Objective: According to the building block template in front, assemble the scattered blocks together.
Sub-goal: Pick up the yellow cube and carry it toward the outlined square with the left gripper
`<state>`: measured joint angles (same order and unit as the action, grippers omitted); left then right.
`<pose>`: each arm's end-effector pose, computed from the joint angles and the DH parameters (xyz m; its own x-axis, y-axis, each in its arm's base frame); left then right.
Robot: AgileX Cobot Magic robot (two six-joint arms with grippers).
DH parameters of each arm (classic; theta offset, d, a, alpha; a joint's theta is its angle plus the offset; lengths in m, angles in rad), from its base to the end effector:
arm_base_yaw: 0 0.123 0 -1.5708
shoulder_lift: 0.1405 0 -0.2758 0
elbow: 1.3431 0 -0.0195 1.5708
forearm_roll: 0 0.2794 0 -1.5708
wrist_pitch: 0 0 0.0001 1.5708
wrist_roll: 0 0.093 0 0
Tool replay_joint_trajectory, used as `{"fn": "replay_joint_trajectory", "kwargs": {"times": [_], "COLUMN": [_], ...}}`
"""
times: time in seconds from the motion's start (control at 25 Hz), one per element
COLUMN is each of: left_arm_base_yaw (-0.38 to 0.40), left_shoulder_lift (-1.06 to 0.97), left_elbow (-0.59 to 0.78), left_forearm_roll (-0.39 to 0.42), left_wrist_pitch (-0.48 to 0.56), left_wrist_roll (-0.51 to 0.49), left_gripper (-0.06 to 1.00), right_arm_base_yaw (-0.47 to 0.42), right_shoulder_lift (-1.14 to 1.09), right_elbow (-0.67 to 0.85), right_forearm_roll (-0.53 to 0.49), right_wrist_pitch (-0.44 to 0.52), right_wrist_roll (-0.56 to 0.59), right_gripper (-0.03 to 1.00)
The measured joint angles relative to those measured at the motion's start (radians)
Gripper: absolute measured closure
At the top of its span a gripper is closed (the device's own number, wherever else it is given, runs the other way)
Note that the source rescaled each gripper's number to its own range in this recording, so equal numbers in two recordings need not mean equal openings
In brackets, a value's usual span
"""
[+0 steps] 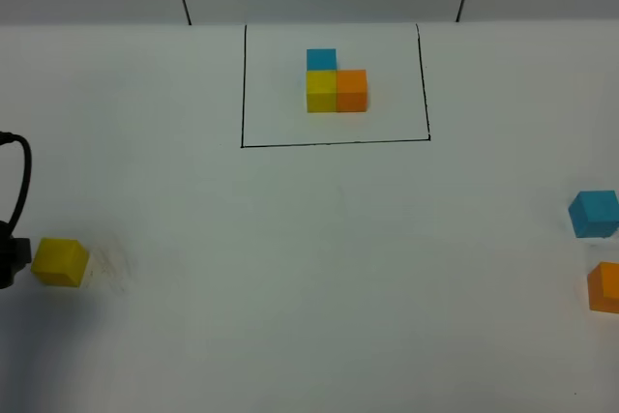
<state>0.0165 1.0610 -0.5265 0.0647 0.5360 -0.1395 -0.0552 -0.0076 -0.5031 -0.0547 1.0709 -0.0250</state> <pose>0.2122 0.0066 0.1996 -0.8259 -0.0974 -0.5554 -0.1044 0.9944 -0.0191 0.0290 -0.0061 0.2906 -0.4587 -0.0259 -0.8882 0.0744 0.9949 -0.0674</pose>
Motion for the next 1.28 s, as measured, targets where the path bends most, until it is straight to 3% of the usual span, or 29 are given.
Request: {"fn": "replay_joint_trajectory", "kwargs": {"times": [0.4, 0.76, 1.28], "left_arm_base_yaw": [0.0, -0.001, -0.003], "left_shoulder_lift": [0.315, 0.471, 0.565], "left_elbow": [-0.001, -0.002, -0.003], "left_forearm_roll": [-0.002, -0.03, -0.052], "left_wrist_pitch": [-0.222, -0.387, -0.498], "left_wrist_roll": [0.01, 0.062, 0.101], "left_gripper": [0.05, 0.05, 0.05], "right_arm_base_yaw": [0.0, 0.0, 0.0], "right_shoulder_lift": [0.0, 0.0, 0.0], "right_elbow": [0.0, 0.0, 0.0], "right_forearm_roll": [0.0, 0.0, 0.0], "right_wrist_pitch": [0.0, 0.0, 0.0], "right_wrist_roll": [0.0, 0.0, 0.0], "right_gripper": [0.97, 0.97, 0.97]}}
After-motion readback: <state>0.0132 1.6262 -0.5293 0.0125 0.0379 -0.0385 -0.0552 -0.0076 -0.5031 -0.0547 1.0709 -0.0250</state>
